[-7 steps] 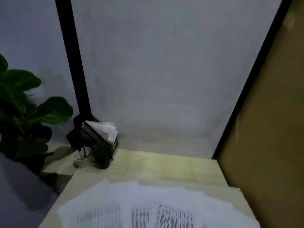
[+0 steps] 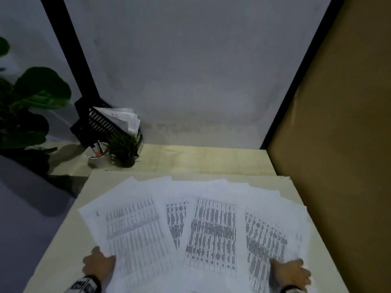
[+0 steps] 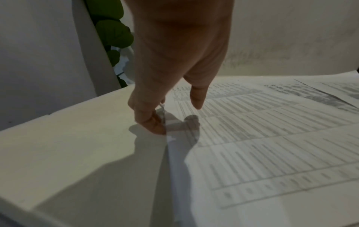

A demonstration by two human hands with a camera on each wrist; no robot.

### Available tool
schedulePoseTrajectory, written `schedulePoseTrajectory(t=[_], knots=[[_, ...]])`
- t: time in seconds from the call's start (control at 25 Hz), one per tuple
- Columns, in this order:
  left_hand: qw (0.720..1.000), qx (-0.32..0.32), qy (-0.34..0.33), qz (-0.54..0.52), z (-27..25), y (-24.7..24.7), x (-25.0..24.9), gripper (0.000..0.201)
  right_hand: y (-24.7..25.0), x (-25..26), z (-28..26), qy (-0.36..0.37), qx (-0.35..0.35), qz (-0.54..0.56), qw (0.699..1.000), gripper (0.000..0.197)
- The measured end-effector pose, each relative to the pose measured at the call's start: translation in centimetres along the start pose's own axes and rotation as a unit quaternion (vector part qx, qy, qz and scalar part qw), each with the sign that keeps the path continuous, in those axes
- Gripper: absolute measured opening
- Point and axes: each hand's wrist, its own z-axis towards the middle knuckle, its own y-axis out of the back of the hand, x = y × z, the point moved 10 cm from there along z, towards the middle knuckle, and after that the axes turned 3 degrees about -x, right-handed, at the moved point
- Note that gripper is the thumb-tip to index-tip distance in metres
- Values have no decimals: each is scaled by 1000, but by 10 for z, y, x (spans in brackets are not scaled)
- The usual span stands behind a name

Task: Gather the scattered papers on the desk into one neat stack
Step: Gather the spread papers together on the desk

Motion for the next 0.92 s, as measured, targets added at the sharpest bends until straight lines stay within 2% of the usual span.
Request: schedulePoseTrajectory(t=[0.04,0.12,0.16,0.24,0.32,0.4,0.52,0.56,0.68,0.72,0.8,0.88,0.92], knots=[[1000,16,17,-14,0,-2,0,73,-7,7,-22,-25,27,-11,999,85],[998,37,-6,-43,-2,-5,-6,74,-11,22,-38,7,75,-3,997,79],[998,30,-4,-53,1,-6,-4,74,-12,20,-36,9,65,19,998,76],[997,-9,-21,-69,5,-4,-6,75,-9,30,-35,52,61,67,995,64],[997,-28,-29,-61,4,-3,-14,76,-6,55,-41,121,81,124,982,44],[999,-17,-25,-39,3,-8,-18,72,-7,77,-55,182,104,153,966,30],[1000,14,-8,-5,7,-12,-24,53,-17,106,-82,232,139,138,953,23],[1000,24,-6,5,8,-10,-27,50,-28,113,-88,245,157,105,951,26],[1000,20,5,-12,16,-10,-30,62,-62,126,-96,235,177,-10,956,72],[999,16,1,-43,17,-11,-32,67,-72,130,-101,234,176,-18,956,80],[994,18,-16,-110,22,-16,-38,76,-89,146,-120,262,188,-3,947,83],[995,26,-27,-88,22,-19,-42,76,-104,157,-134,289,196,14,937,84],[998,24,-22,-62,21,-18,-43,74,-106,159,-136,282,175,1,943,85]])
